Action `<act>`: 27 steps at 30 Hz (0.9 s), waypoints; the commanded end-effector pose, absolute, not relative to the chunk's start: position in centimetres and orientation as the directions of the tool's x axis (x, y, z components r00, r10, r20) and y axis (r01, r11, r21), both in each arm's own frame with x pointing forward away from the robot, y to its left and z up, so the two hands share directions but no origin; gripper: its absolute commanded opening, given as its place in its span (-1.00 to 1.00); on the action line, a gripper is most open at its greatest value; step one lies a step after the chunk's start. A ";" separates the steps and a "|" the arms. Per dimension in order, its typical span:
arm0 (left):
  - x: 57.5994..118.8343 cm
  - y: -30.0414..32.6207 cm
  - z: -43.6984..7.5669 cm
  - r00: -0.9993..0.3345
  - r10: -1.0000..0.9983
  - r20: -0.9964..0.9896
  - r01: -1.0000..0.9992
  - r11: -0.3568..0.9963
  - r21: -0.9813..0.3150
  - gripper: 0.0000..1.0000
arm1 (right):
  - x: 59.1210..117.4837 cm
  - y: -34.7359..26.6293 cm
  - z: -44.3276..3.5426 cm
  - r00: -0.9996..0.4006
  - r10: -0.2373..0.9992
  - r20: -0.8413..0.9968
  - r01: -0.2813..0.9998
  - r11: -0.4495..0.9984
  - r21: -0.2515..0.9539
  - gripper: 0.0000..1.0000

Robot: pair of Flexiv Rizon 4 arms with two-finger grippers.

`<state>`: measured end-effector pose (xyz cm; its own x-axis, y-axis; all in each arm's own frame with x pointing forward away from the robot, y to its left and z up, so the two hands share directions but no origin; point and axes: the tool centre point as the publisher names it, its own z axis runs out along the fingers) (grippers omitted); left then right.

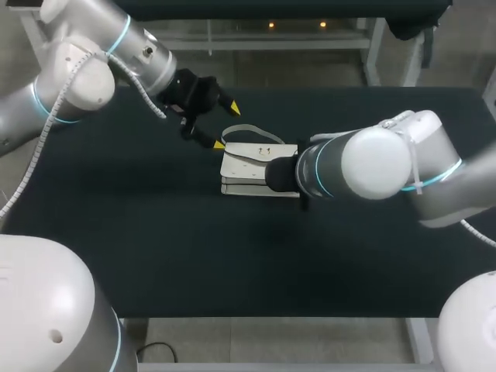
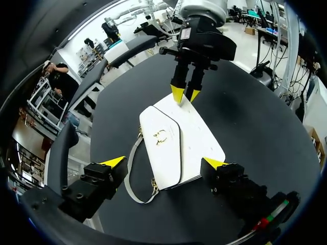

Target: Pick up the bag, open it, inspect its contents, close it, and place it on the opposite side

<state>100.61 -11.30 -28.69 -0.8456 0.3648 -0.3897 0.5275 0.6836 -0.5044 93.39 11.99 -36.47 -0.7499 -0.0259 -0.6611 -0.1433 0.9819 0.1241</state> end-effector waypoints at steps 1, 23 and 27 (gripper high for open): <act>100.9 -11.4 -28.8 -0.845 0.374 -0.383 0.531 0.679 -0.507 1.00 | 93.3 12.1 -37.1 -0.718 -0.017 -0.696 -0.141 0.983 0.122 -0.43; 100.4 -11.9 -29.3 -0.824 0.393 -0.407 0.561 0.660 -0.500 1.00 | 93.3 12.2 -37.3 -0.701 -0.006 -0.713 -0.095 0.992 0.086 -1.00; 100.4 -11.9 -29.3 -0.824 0.393 -0.407 0.561 0.660 -0.500 1.00 | 93.3 12.1 -37.2 -0.698 0.001 -0.716 -0.080 0.994 0.080 -1.00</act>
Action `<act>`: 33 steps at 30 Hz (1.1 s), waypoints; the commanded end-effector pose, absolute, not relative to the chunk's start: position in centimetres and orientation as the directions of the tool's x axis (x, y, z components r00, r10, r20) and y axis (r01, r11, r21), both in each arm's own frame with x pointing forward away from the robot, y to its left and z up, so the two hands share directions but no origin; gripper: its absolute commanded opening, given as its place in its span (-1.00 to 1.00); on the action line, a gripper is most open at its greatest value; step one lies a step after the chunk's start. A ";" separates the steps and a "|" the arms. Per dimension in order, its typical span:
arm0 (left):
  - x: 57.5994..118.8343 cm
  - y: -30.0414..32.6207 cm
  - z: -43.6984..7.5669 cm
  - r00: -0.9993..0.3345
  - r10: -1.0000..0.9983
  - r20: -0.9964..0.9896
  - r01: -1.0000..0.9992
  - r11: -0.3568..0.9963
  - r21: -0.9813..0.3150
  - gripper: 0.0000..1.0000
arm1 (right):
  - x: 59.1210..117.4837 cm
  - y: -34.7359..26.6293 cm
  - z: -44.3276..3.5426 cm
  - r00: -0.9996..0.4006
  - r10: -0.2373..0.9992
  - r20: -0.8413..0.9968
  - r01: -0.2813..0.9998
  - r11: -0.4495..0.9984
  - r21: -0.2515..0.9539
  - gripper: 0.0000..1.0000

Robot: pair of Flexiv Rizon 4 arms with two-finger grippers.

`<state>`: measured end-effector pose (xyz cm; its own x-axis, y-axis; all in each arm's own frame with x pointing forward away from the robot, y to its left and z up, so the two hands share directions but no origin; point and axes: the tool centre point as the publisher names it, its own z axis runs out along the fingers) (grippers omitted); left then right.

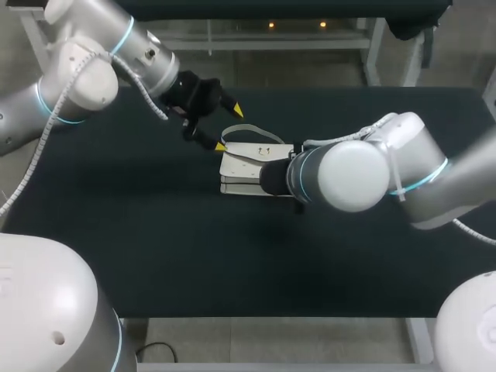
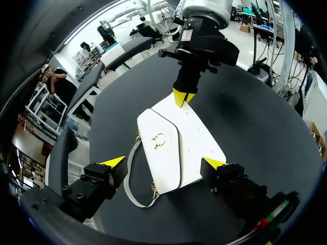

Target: Pick up the bag, open it, inspect its contents, close it, and place it on the opposite side

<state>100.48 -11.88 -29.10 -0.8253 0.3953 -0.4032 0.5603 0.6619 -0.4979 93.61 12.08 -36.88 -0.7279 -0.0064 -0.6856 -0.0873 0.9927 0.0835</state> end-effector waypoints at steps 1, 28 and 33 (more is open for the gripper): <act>100.4 -11.9 -29.3 -0.824 0.393 -0.407 0.561 0.660 -0.500 1.00 | 93.3 12.0 -37.1 -0.698 0.002 -0.716 -0.080 0.994 0.081 -1.00; 99.2 -15.1 -32.2 -0.754 0.482 -0.446 0.657 0.559 -0.506 0.46 | 93.3 12.0 -37.1 -0.698 0.002 -0.716 -0.080 0.994 0.081 -1.00; 99.2 -15.6 -33.0 -0.748 0.481 -0.457 0.663 0.558 -0.498 0.36 | 93.3 12.0 -37.1 -0.698 0.002 -0.716 -0.080 0.994 0.081 -1.00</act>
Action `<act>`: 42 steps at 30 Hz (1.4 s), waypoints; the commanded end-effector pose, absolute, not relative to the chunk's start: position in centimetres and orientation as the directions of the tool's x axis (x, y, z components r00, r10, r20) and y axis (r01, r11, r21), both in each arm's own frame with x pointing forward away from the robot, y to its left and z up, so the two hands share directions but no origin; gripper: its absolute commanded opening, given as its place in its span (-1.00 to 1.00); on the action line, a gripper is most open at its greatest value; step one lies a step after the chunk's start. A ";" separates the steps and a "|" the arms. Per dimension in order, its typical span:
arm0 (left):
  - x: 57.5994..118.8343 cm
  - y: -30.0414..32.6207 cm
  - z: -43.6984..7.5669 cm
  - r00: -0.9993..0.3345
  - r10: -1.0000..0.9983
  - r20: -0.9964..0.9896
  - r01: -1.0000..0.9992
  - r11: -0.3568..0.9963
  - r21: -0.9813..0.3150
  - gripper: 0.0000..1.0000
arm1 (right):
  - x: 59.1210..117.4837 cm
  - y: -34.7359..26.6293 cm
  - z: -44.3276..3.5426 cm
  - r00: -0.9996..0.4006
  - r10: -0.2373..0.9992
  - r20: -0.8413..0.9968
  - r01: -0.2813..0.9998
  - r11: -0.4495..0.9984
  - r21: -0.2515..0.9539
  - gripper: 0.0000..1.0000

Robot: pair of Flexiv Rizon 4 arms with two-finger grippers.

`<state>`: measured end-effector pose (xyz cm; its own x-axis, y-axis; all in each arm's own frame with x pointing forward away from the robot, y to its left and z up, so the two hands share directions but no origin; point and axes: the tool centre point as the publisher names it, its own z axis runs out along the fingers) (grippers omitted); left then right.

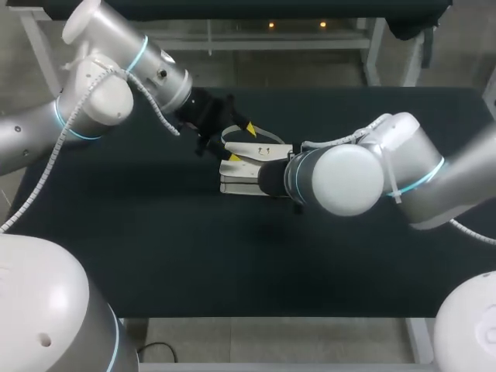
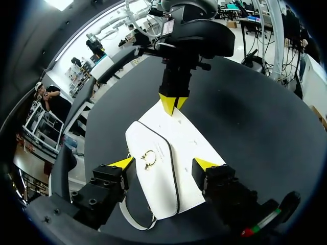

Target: Pick up the bag, open it, inspect its contents, close it, and place it on the opposite side

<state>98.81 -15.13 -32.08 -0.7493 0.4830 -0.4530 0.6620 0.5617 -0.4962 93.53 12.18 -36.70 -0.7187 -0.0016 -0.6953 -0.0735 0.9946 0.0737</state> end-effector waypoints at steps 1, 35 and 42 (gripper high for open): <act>99.2 -15.7 -33.1 -0.748 0.482 -0.455 0.663 0.557 -0.500 0.34 | 93.3 12.0 -37.1 -0.698 0.002 -0.716 -0.080 0.994 0.081 -1.00; 100.8 -17.0 -34.7 -0.755 0.356 -0.551 0.628 0.636 -0.449 -1.00 | 93.3 12.0 -37.1 -0.698 0.002 -0.716 -0.080 0.994 0.081 -1.00; 102.6 -16.4 -32.3 -0.847 0.295 -0.441 0.521 0.620 -0.586 -1.00 | 93.3 12.0 -37.1 -0.698 0.002 -0.716 -0.080 0.994 0.081 -1.00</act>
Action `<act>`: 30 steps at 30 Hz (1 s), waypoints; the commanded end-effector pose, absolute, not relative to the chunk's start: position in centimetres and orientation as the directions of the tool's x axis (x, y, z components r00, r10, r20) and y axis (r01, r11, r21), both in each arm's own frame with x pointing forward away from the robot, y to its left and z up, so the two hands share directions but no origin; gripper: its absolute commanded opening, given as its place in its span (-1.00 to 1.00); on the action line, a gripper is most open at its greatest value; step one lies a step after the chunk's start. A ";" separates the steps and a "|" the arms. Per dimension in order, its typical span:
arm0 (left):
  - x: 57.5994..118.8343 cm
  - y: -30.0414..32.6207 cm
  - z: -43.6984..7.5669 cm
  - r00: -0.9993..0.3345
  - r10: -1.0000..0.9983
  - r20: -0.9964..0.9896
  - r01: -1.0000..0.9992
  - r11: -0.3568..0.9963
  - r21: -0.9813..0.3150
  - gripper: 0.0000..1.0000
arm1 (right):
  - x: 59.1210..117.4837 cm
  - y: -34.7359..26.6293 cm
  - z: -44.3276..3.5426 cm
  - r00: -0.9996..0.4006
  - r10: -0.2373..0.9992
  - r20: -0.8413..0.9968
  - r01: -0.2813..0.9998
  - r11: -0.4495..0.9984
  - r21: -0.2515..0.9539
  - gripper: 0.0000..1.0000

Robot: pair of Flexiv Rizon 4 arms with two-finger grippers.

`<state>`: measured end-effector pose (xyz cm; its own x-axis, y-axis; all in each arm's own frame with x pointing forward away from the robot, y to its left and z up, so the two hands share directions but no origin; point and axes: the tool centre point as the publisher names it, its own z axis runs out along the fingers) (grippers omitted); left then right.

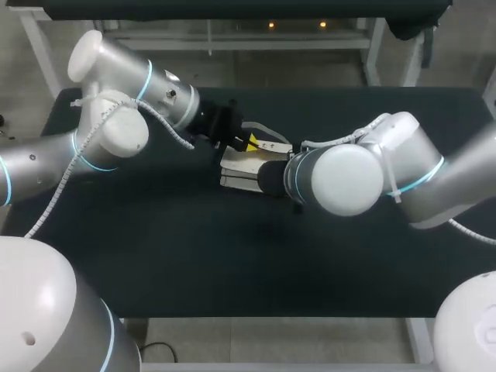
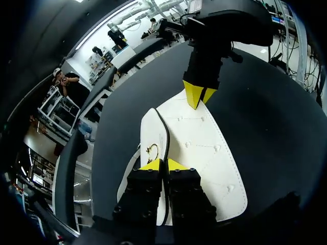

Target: Pick up the bag, open it, inspect its contents, close it, and place it on the opposite side

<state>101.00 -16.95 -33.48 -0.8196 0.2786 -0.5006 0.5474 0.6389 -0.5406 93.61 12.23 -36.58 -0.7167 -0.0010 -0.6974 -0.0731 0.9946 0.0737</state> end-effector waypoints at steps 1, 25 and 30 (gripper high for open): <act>102.9 -16.3 -32.0 -0.858 0.283 -0.428 0.504 0.625 -0.597 -1.00 | 93.3 12.0 -37.1 -0.698 0.002 -0.716 -0.080 0.994 0.081 -1.00; 104.1 -15.3 -32.0 -0.919 0.229 -0.321 0.392 0.624 -0.676 0.87 | 93.3 12.0 -37.1 -0.698 0.002 -0.716 -0.080 0.994 0.081 -1.00; 103.2 -15.7 -33.0 -0.907 0.226 -0.355 0.416 0.611 -0.674 0.69 | 93.3 12.0 -37.1 -0.698 0.002 -0.716 -0.080 0.994 0.081 -1.00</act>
